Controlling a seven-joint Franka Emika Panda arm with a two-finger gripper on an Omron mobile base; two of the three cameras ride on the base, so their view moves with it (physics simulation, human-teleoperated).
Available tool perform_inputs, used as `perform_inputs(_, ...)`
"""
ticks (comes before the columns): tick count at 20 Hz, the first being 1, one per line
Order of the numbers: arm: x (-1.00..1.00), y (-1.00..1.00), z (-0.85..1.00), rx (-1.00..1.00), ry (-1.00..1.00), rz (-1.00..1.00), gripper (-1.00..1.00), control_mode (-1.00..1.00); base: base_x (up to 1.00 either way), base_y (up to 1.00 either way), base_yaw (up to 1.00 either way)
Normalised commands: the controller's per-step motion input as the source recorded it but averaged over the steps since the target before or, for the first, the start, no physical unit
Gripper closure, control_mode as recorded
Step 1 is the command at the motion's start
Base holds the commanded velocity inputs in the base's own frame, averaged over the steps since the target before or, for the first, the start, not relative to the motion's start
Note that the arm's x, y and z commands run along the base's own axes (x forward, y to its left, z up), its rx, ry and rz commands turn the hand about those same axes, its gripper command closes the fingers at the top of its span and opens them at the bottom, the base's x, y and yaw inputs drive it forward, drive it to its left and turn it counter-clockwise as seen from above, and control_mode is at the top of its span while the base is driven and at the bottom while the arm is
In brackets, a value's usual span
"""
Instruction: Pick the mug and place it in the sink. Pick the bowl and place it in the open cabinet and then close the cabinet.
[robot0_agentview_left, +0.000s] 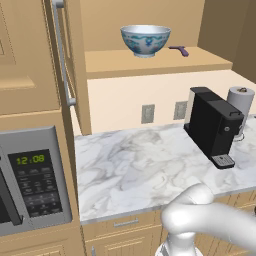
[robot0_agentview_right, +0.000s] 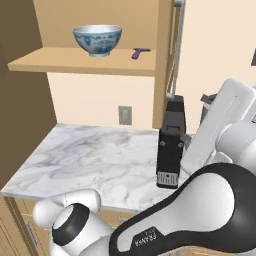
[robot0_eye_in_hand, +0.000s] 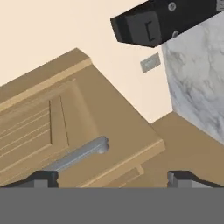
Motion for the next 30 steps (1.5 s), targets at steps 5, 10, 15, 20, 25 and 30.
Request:
perform_inputs(5, 0.51, 0.24, -0.24, 0.04, -0.09, 0.21, -1.0, -1.0, 0.0, 0.0, 0.0)
perform_inputs(10, 0.39, 0.26, -0.21, 0.07, -0.13, 0.16, -1.0, -1.0, 0.0, 0.0, 0.0)
perform_inputs(15, 0.25, 0.3, -0.29, 0.13, -0.12, 0.12, -1.0, -1.0, 0.0, 0.0, 0.0)
perform_inputs(20, 0.22, 0.32, -0.11, 0.11, -0.18, 0.11, -1.0, -1.0, 0.0, 0.0, 0.0)
perform_inputs(25, 0.23, 0.07, 0.02, 0.02, -0.2, 0.07, -1.0, -1.0, 0.0, 0.0, 0.0)
perform_inputs(30, 0.17, 0.0, 0.01, 0.0, -0.06, 0.04, -1.0, -1.0, 0.0, 0.0, 0.0)
